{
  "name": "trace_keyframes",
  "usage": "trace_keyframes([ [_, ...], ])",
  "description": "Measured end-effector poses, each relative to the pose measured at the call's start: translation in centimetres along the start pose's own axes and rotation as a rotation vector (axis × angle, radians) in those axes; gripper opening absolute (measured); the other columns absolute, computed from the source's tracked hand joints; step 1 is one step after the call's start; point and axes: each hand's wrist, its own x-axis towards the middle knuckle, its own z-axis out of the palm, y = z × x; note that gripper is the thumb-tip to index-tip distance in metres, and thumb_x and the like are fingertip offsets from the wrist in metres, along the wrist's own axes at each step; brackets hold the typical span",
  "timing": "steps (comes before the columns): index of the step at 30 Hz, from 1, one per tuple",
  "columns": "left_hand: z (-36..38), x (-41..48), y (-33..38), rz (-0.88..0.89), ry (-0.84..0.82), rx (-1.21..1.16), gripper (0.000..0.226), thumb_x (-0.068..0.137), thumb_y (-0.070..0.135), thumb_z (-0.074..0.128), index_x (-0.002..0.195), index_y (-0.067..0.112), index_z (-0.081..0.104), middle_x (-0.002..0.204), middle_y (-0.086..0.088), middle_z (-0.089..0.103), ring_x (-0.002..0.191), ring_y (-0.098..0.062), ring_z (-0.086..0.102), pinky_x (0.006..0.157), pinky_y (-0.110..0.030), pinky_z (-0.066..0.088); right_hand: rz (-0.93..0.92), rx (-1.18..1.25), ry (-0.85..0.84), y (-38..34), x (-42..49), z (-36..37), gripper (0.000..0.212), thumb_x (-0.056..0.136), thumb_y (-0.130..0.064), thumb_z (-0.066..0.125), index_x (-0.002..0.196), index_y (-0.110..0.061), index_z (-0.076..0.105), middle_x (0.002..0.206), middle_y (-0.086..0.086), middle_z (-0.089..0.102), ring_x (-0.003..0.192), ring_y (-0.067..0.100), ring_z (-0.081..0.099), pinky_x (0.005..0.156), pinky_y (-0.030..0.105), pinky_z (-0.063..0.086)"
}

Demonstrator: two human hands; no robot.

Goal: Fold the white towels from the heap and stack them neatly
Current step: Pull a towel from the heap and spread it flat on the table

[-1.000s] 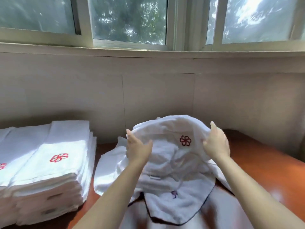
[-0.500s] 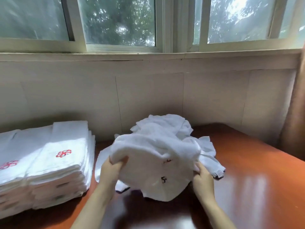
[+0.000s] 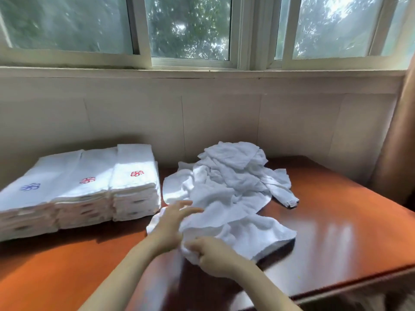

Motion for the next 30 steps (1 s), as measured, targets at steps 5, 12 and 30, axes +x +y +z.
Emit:
trace_keyframes([
  [5,0.7,-2.2,-0.2,0.228,-0.613,0.706,0.049,0.086,0.010,0.057,0.128,0.036,0.057,0.158,-0.007,0.009,0.146,-0.026,0.000,0.116,-0.044,0.009,0.050,-0.126,-0.321,-1.3,-1.7,2.8,0.048,0.086,0.003,0.042,0.129,-0.013,0.055,0.126,0.004,0.056,0.117,0.015,0.043,0.098,0.020,0.028],
  [12,-4.8,-7.6,-6.4,-0.022,-0.151,0.892,0.037,0.053,0.035,0.082,0.087,0.029,0.068,0.089,-0.002,0.065,0.081,-0.021,0.064,0.066,-0.030,0.050,0.171,-0.091,-0.136,0.8,-4.0,1.6,0.043,0.085,-0.034,0.061,0.127,-0.034,0.054,0.084,-0.014,0.055,0.082,0.004,0.052,0.076,0.016,0.041],
  [30,-12.9,-20.9,-14.2,-0.804,-0.419,0.630,0.028,0.088,0.016,0.043,0.111,0.023,0.059,0.109,0.003,0.065,0.091,-0.018,0.058,0.072,-0.029,0.043,0.146,-0.558,0.245,-8.4,8.7,10.8,0.022,0.090,-0.019,0.046,0.110,-0.014,0.054,0.110,0.006,0.057,0.106,0.029,0.055,0.077,0.035,0.048],
])
